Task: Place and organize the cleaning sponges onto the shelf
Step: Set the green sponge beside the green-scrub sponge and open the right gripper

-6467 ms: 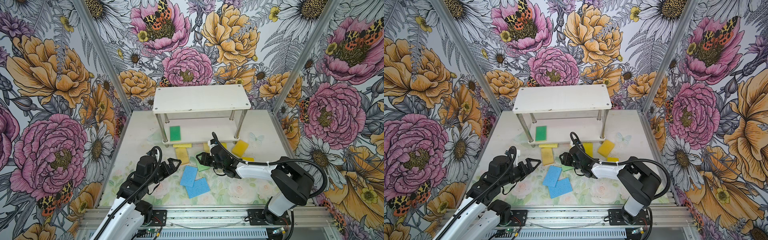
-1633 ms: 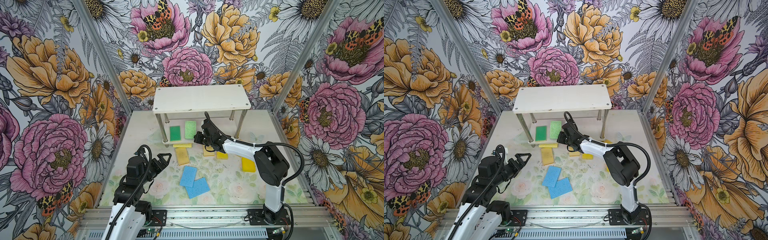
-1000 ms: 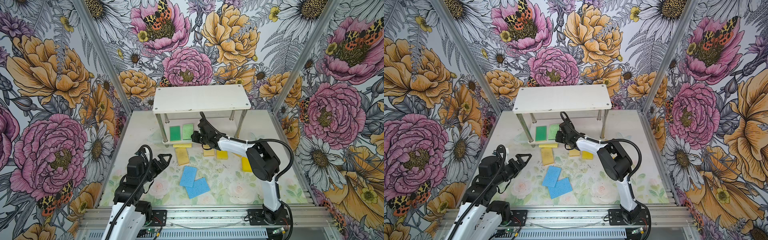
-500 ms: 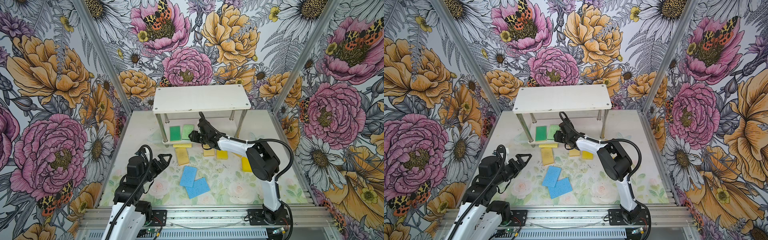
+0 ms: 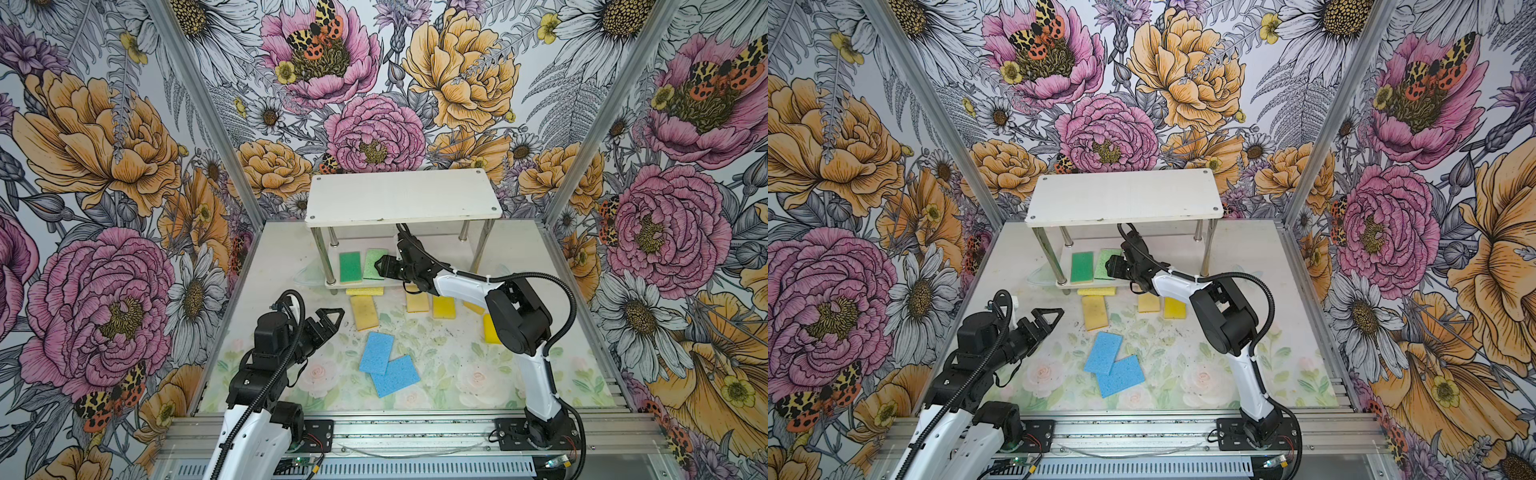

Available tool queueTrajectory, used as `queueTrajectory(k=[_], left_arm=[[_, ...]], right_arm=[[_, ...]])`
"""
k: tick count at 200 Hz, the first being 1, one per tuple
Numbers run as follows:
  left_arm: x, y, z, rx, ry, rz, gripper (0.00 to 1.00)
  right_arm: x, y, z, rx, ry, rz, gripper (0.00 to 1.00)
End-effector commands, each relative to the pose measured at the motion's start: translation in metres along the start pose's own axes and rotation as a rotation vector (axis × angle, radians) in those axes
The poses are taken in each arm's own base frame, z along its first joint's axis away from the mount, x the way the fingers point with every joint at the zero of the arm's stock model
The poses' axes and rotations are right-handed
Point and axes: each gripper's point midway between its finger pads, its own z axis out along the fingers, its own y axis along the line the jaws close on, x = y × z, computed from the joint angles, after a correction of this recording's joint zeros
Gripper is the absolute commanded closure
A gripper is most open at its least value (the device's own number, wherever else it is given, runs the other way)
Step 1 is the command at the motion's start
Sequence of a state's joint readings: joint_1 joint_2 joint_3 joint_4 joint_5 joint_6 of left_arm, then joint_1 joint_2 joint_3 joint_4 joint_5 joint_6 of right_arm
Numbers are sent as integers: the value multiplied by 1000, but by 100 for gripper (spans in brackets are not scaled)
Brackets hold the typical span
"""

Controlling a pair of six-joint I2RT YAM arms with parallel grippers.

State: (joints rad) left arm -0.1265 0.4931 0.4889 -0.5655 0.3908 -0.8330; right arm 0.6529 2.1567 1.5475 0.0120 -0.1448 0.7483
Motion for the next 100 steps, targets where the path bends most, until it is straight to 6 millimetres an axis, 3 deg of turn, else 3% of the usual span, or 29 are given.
queueTrajectory(k=[1,64,100], left_arm=[[4,4,1,-5,19,9,1],[4,5,1,-6,17,9,1],[4,5,1,-7,17,8,1]], right_arm=[[-4,11,9,-68,0,-32,38],[-3,24,15,-126,19,-46,38],[-2,21,15,-123,24,-46,38]])
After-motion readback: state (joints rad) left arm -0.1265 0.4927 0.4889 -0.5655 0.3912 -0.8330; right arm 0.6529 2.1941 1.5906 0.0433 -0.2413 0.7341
